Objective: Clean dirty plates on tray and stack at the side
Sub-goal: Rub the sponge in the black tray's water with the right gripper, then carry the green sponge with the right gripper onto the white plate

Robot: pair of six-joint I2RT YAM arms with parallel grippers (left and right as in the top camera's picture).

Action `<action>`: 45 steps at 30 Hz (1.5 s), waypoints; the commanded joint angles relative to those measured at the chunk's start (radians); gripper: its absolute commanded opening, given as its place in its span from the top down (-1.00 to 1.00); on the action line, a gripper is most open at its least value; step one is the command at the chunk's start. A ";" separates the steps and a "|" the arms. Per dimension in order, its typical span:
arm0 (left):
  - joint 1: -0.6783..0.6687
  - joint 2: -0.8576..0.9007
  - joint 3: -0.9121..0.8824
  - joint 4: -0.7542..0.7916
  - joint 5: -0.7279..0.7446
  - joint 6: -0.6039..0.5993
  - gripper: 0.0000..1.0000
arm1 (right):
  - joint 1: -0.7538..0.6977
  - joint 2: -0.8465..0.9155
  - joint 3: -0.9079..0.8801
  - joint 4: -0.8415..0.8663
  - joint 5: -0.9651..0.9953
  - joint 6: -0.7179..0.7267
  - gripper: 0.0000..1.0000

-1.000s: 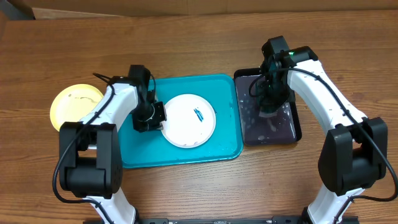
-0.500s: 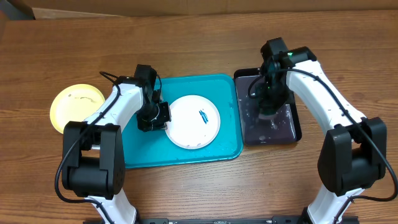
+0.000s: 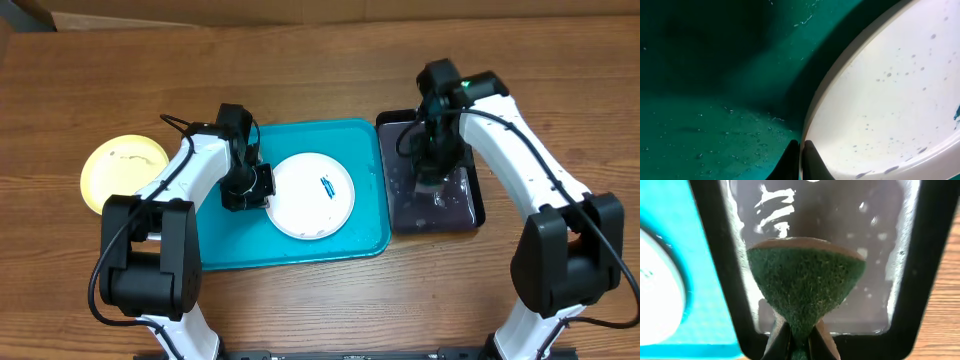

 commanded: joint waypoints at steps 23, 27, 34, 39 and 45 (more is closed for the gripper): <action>-0.008 -0.019 -0.005 0.046 -0.002 -0.113 0.92 | 0.004 -0.032 0.203 0.011 -0.291 -0.053 0.93; -0.010 -0.019 -0.005 0.048 -0.002 -0.112 0.92 | 0.031 -0.032 0.198 0.069 -0.456 -0.069 0.93; -0.010 -0.019 -0.005 0.047 -0.002 -0.113 0.91 | 0.194 -0.032 0.197 0.135 -0.335 -0.063 0.92; -0.010 -0.019 -0.005 0.046 -0.002 -0.113 0.92 | 0.328 -0.029 0.185 0.154 -0.029 0.027 0.93; -0.021 -0.019 -0.005 0.046 -0.002 -0.113 0.92 | 0.441 -0.018 0.117 0.239 0.203 0.042 0.93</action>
